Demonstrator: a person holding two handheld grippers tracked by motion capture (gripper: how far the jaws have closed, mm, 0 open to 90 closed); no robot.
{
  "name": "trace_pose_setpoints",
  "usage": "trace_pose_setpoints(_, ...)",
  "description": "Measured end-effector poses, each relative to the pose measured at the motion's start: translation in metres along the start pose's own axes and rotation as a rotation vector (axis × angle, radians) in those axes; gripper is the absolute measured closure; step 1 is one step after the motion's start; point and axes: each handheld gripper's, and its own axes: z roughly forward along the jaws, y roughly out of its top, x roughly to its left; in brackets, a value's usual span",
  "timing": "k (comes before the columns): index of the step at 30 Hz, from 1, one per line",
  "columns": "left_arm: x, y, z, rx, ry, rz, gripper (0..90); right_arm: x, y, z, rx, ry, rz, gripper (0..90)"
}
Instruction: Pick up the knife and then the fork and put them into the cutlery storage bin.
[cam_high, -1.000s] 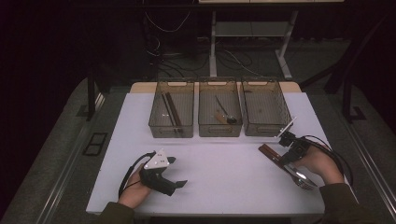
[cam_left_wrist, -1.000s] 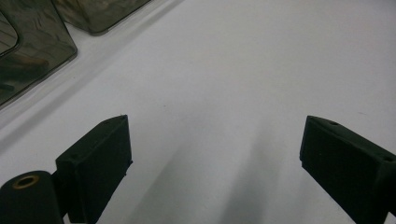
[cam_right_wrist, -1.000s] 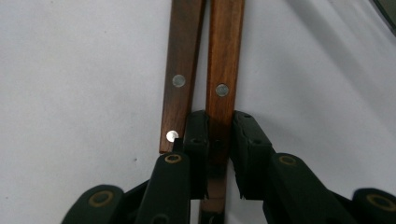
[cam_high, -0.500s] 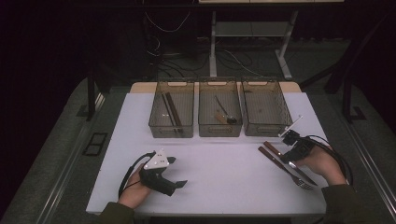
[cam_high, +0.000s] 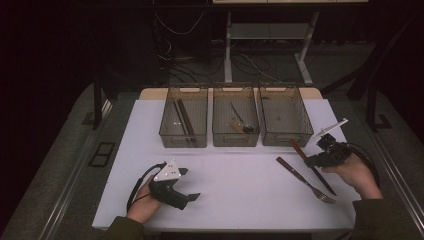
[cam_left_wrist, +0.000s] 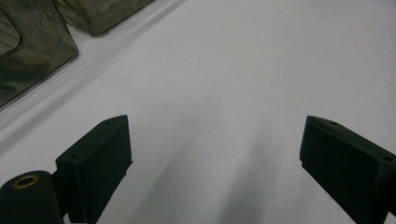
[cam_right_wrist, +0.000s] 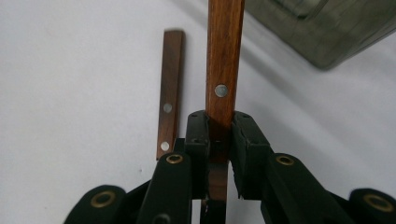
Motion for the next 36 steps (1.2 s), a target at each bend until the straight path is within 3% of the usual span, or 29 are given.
trace_pose_setpoints(10,0.0,-0.001,0.0,-0.003,-0.002,-0.005,8.6,-0.005,-0.001,-0.02,-0.165,0.017,0.03,78.0)
trace_pose_setpoints(19,0.001,-0.001,-0.001,-0.006,-0.004,-0.007,8.6,-0.01,0.013,-0.043,-0.292,0.002,0.061,77.9)
trace_pose_setpoints(27,0.001,-0.001,-0.001,-0.008,-0.001,-0.009,8.6,-0.015,0.042,-0.059,-0.384,-0.023,0.063,77.9)
trace_pose_setpoints(36,0.0,-0.001,-0.001,-0.016,0.0,-0.017,8.6,-0.02,0.084,-0.07,-0.437,-0.065,0.068,77.9)
